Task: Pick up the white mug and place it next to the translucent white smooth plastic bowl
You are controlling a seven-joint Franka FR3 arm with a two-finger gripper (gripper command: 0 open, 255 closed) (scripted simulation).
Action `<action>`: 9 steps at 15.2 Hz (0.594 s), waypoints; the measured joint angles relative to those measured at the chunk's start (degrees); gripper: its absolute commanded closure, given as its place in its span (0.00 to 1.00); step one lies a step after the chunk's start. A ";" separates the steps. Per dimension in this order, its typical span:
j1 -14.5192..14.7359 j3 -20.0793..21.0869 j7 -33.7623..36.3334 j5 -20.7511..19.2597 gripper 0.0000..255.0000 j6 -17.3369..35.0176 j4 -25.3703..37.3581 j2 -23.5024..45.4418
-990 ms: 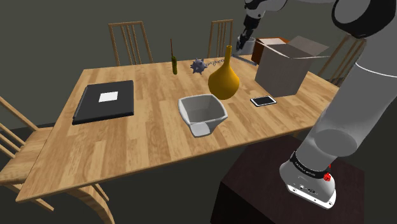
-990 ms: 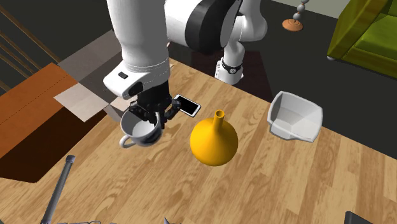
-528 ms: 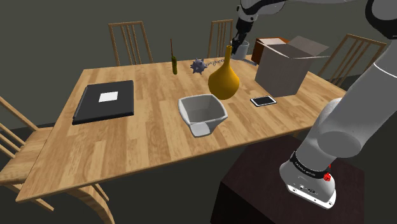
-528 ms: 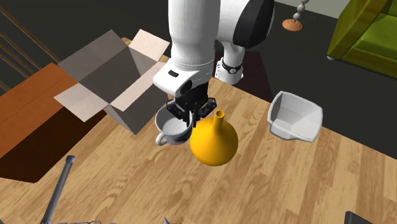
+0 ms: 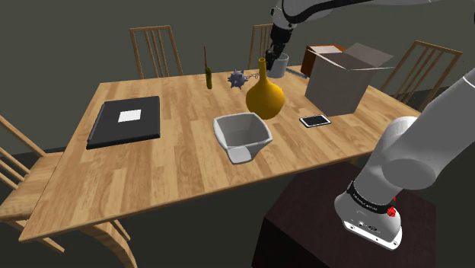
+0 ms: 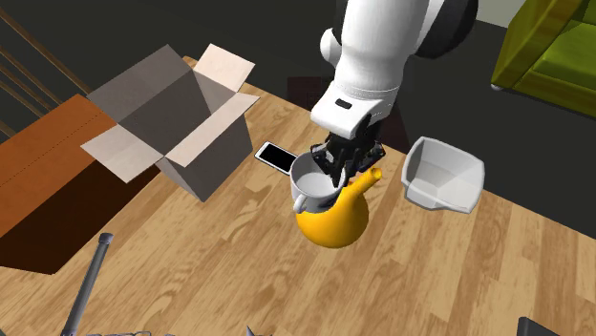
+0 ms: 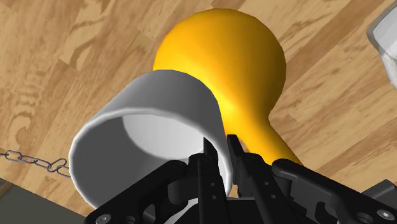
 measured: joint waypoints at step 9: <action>4.21 8.99 13.65 -1.20 1.00 -0.43 -3.29 -2.75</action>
